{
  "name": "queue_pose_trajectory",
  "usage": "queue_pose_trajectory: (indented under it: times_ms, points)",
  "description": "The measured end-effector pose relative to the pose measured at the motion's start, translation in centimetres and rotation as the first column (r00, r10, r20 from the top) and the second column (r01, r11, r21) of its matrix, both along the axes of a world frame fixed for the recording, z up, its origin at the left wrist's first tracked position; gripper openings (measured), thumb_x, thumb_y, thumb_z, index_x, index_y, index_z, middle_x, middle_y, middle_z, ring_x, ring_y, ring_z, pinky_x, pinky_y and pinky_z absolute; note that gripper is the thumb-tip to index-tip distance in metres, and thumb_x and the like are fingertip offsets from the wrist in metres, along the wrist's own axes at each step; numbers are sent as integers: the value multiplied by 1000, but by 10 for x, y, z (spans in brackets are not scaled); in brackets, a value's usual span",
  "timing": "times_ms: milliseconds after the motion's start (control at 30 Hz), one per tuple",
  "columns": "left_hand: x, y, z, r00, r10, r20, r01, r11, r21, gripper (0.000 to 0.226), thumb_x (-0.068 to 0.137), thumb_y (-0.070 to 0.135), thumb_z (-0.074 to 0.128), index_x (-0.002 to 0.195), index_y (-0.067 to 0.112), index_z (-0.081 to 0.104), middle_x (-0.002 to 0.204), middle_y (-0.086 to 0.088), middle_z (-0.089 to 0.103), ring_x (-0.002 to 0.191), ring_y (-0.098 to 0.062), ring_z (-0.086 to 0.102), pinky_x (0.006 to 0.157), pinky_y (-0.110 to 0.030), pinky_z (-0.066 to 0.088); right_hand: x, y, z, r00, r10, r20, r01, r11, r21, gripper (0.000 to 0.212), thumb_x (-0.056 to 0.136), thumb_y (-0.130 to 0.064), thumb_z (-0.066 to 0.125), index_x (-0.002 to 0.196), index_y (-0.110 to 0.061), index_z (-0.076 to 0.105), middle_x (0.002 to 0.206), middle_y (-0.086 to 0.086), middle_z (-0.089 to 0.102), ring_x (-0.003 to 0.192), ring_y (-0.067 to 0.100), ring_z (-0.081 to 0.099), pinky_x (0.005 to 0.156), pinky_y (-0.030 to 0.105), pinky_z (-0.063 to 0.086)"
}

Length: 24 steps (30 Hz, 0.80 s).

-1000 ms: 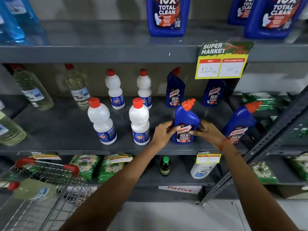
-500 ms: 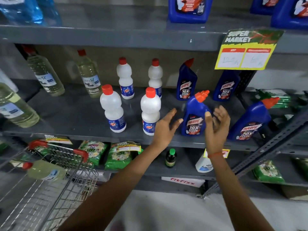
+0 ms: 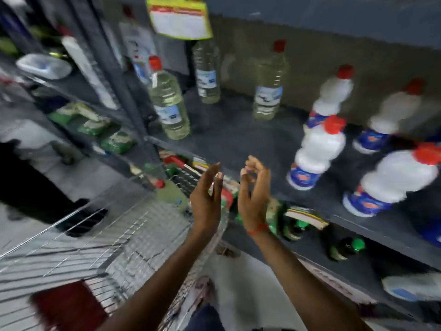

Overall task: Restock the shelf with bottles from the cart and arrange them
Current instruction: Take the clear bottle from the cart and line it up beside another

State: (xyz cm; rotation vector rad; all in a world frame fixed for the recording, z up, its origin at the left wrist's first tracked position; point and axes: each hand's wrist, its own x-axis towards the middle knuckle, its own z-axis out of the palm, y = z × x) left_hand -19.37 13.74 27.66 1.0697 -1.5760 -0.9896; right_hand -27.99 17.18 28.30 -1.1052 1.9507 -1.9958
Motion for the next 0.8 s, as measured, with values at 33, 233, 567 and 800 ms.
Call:
queue_pose_trajectory:
  times_ms: [33,233,567,800]
  points:
    - [19,-16,-14,999,37,22,-38,999,27,24,94,23,54,116,18,60,114,-4,68,104,-15,64,89,-37,53,17,-20,-11,999,44,-9,-44,998,48,30,93,-13,49,122,-5,53,111,12,58,100,18,58,90,29,47]
    - [113,-106,-97,953,245,177,-277,942,190,21,85,19,66,105,12,63,105,-5,72,95,-18,67,86,-37,54,83,-116,-84,958,283,-37,-257,912,319,29,90,-8,51,117,2,54,110,20,59,99,26,57,89,32,45]
    - [146,-204,-239,910,-183,373,-107,763,637,69,70,16,81,128,3,46,129,-18,60,117,-32,57,100,-42,48,77,-201,-230,861,446,244,-413,333,848,62,84,-2,65,140,-4,37,138,20,47,124,35,49,91,31,45]
    - [133,-229,-267,971,-212,109,77,712,698,91,66,-9,77,142,9,31,141,-17,47,127,-32,46,80,-20,57,65,-235,-254,742,555,376,-574,237,784,77,83,5,60,145,-30,31,136,11,53,119,33,55,93,40,51]
